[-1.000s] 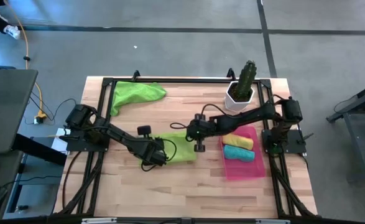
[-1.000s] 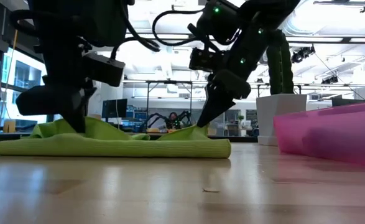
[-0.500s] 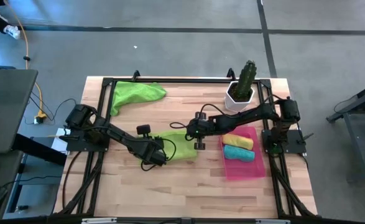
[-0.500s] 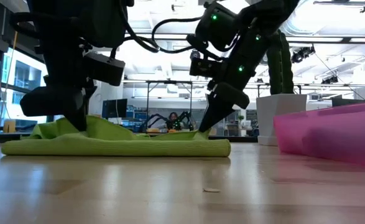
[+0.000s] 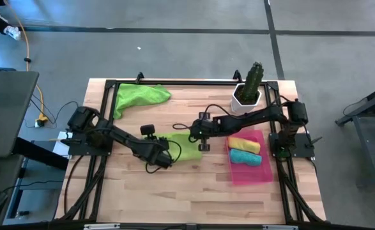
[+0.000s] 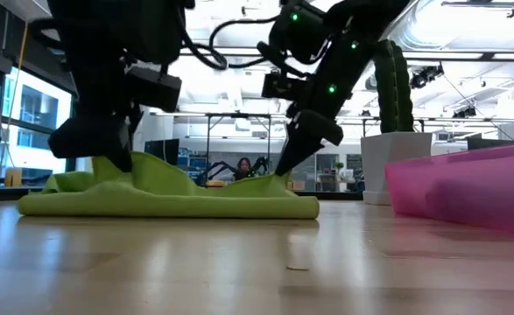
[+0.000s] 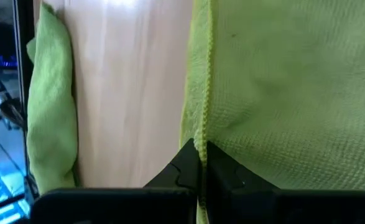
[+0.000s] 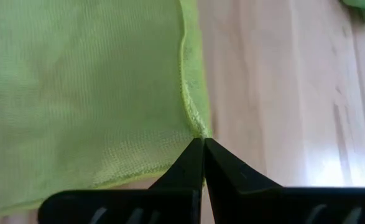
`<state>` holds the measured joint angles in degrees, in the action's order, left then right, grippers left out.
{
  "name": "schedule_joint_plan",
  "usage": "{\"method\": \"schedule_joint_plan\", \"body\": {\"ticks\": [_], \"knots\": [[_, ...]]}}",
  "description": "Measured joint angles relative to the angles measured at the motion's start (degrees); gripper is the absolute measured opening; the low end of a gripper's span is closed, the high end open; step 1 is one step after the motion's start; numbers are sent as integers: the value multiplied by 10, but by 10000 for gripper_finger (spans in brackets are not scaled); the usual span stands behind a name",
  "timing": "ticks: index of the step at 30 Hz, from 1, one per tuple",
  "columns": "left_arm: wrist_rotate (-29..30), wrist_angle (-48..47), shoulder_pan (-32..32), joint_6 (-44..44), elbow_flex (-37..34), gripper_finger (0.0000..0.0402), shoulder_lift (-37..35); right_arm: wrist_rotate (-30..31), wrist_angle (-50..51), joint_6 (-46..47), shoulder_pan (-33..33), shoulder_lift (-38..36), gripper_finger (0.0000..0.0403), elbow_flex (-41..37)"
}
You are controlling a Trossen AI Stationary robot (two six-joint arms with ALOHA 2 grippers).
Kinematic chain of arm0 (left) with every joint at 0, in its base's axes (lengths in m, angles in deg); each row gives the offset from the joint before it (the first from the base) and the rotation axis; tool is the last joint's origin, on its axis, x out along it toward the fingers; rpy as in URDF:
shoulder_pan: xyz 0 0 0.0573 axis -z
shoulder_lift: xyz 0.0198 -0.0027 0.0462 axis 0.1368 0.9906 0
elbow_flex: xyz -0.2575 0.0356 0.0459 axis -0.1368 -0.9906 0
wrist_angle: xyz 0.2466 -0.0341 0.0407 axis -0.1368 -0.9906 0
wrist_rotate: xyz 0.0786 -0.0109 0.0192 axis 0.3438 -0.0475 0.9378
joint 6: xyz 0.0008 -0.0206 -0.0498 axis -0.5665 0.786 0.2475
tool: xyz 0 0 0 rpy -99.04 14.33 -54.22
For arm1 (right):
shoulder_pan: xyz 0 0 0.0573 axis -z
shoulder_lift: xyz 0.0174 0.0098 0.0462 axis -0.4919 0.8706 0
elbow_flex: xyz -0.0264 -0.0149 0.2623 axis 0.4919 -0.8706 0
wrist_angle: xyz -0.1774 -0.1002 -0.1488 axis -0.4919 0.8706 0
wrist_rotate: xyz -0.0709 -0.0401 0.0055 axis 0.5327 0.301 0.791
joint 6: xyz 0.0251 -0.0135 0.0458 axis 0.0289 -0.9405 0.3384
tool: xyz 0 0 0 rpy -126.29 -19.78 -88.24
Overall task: Roll microfiber towels into tight, uniform cylinder then place into a basket
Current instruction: Fold the bottom light green microfiber towel
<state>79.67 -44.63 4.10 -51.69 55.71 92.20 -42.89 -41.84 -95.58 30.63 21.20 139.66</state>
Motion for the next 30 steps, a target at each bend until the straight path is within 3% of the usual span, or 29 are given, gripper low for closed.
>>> {"method": "schedule_joint_plan", "body": {"ticks": [11, 16, 21, 23, 27, 30], "knots": [[-23, 5, -50, 28, -9, 0, 0, -11, -3, 29, 34, 28, 12, 0], [-26, 6, -56, 26, -9, 0, 0, 21, -1, 17, 33, 31, 78, 0], [-29, 7, -57, 26, -9, 0, 0, 64, 29, 39, 33, -13, 140, 5], [-29, 7, -57, 28, -10, 0, 0, 13, 33, 68, 33, -30, 148, 6], [-29, 7, -57, 29, -10, 0, 0, -148, -45, 92, 27, -34, 149, -20], [-29, 7, -57, 31, -10, 0, 0, -155, -110, 93, 14, -19, 142, -48]]}}
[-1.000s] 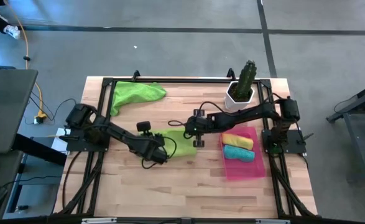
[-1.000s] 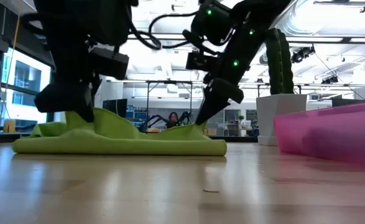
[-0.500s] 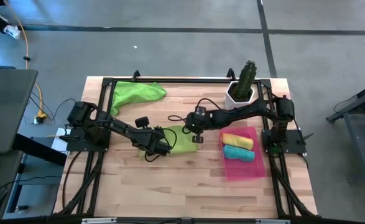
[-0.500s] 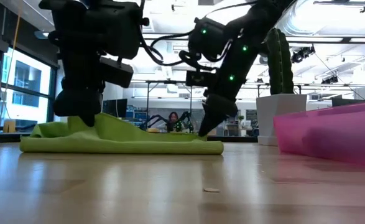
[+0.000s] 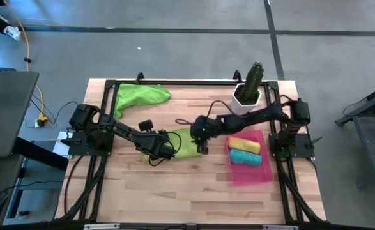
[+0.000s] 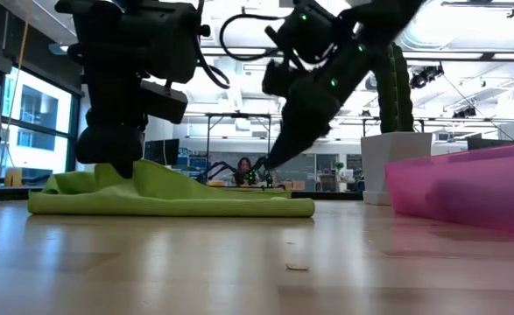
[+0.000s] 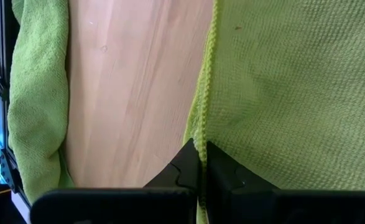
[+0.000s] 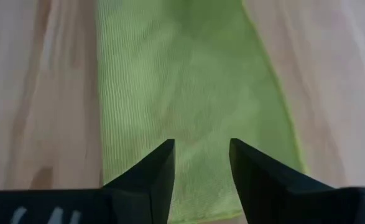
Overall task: Roll microfiber towels into tight, uniform cylinder then place into a basket
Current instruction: Fold the bottom light green microfiber towel
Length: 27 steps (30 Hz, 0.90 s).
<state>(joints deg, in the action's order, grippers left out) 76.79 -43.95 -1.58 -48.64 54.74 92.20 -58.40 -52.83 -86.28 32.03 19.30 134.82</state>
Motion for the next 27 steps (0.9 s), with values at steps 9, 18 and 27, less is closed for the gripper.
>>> {"method": "schedule_joint_plan", "body": {"ticks": [9, 18, 27], "knots": [[-1, -1, 0, 0, 0, 0, 0, 32, -63, 26, -10, 13, 128, -42], [-53, -7, 0, 10, 0, 0, 0, 50, -88, 53, -10, 49, 128, -57], [-42, -11, -1, 30, 0, 4, 0, 51, -130, 48, -10, 77, 128, -55]]}}
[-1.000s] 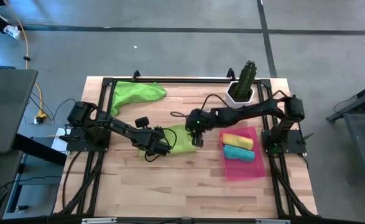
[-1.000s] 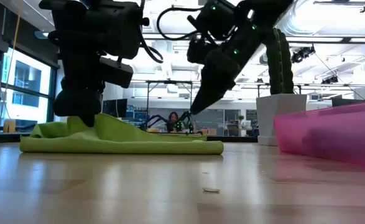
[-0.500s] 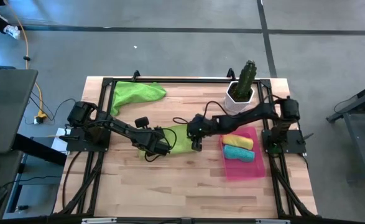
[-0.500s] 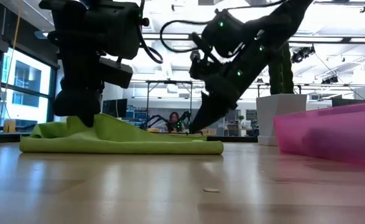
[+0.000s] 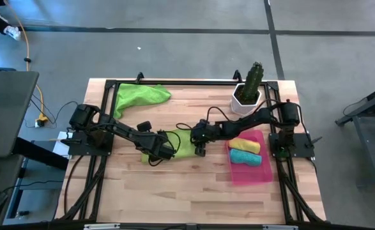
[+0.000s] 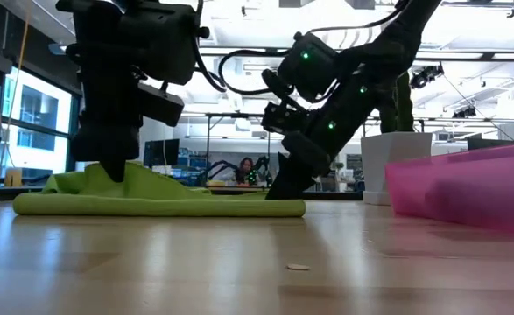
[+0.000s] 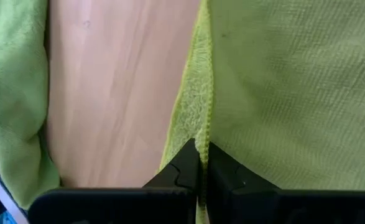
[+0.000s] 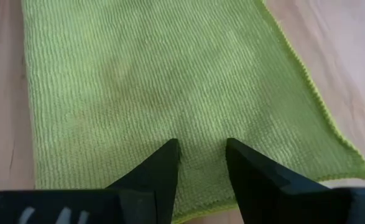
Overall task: Roll microfiber towels into tight, uniform cylinder then place into a basket
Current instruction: Fold the bottom light green microfiber towel, then roll the bottom light green microfiber towel
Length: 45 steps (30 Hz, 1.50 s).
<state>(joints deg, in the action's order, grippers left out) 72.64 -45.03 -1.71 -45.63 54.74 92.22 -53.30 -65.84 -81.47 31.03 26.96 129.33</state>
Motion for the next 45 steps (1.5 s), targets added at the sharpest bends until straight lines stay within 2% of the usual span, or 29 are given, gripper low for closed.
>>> {"method": "schedule_joint_plan", "body": {"ticks": [3, 7, 13, 16, 19, 22, 25, 28, 30, 32, 34, 37, 39, 41, 45], "knots": [[-3, -1, -2, 0, 0, 21, 0, 5, 0, -1, 0, 0, 128, 0], [-4, -23, -3, 7, 0, 62, 0, 9, 0, -1, 0, 1, 128, 0], [13, -138, -3, 64, 0, 134, 0, 9, 1, -12, 0, 1, 128, 0], [-1, -177, -3, 115, 8, 148, 0, 10, 9, -45, 3, -1, 128, 0], [-28, -173, 0, 129, 21, 146, 0, 34, 11, -98, 9, -2, 128, 0], [-46, -127, 11, 102, 29, 138, 0, 76, 10, -167, 19, -2, 128, -1], [-81, -23, 22, 57, 23, 132, 0, 148, 4, -220, 30, -2, 128, -2], [-114, 91, 30, 7, 11, 132, 0, 227, -6, -236, 36, -1, 128, -3], [-125, 166, 34, -10, 3, 132, 0, 246, -1, -230, 36, -13, 128, -3], [-128, 225, 34, -19, -3, 131, 0, 238, 15, -197, 27, -36, 128, -3], [-127, 264, 32, -25, -9, 131, 0, 216, 44, -125, 16, -63, 128, -3], [-127, 311, 27, -26, -20, 131, 0, 161, 94, 43, -3, -104, 128, -2], [-127, 334, 23, -34, -24, 131, 0, 136, 92, 136, -17, -112, 128, -1], [-119, 337, 19, -60, -20, 131, 0, 144, 79, 181, -34, -106, 128, -1], [-48, 294, 17, -115, -7, 131, -12, 200, 35, 231, -58, -73, 128, -1]]}}
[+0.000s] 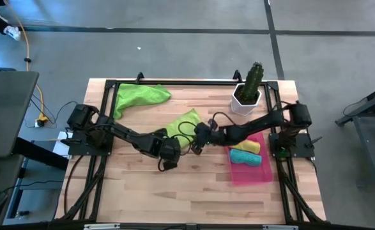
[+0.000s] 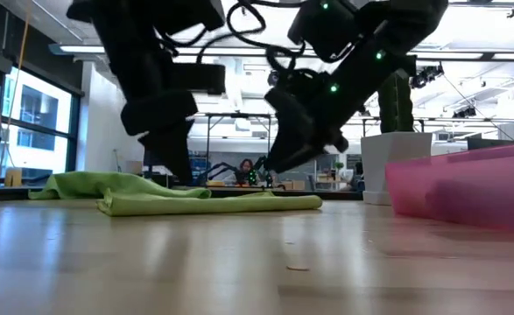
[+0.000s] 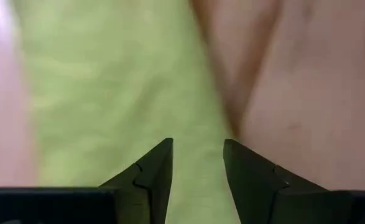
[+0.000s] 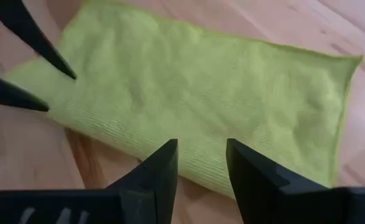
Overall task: Roll microfiber towels into tight, uniform cylinder then place into a basket
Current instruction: Roll the bottom light green microfiber towel
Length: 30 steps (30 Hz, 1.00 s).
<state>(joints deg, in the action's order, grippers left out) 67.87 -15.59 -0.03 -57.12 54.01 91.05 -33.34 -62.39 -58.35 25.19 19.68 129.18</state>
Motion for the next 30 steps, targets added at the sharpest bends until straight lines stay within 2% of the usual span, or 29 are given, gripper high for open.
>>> {"method": "schedule_joint_plan", "body": {"ticks": [5, 8, 11, 16, 22, 27, 30], "knots": [[73, -109, -17, -21, 3, 131, -10, 9, -52, 69, -6, 30, 128, 1], [76, -172, -40, -21, -1, 131, -7, 5, -47, 104, -6, 47, 128, 0], [54, -166, -62, -20, -27, 131, -3, 8, -47, 114, -6, 59, 128, 0], [-15, -120, -72, 6, -63, 131, -5, 18, -41, 90, 0, 62, 128, 0], [-66, -43, -27, 83, -72, 130, -7, 22, -39, -1, 29, 63, 128, 0], [-136, 105, 16, 140, -74, 130, -3, 22, -52, -105, 66, 63, 128, 0], [-149, 208, 35, 138, -76, 131, -1, 22, -70, -154, 89, 63, 128, 0]]}}
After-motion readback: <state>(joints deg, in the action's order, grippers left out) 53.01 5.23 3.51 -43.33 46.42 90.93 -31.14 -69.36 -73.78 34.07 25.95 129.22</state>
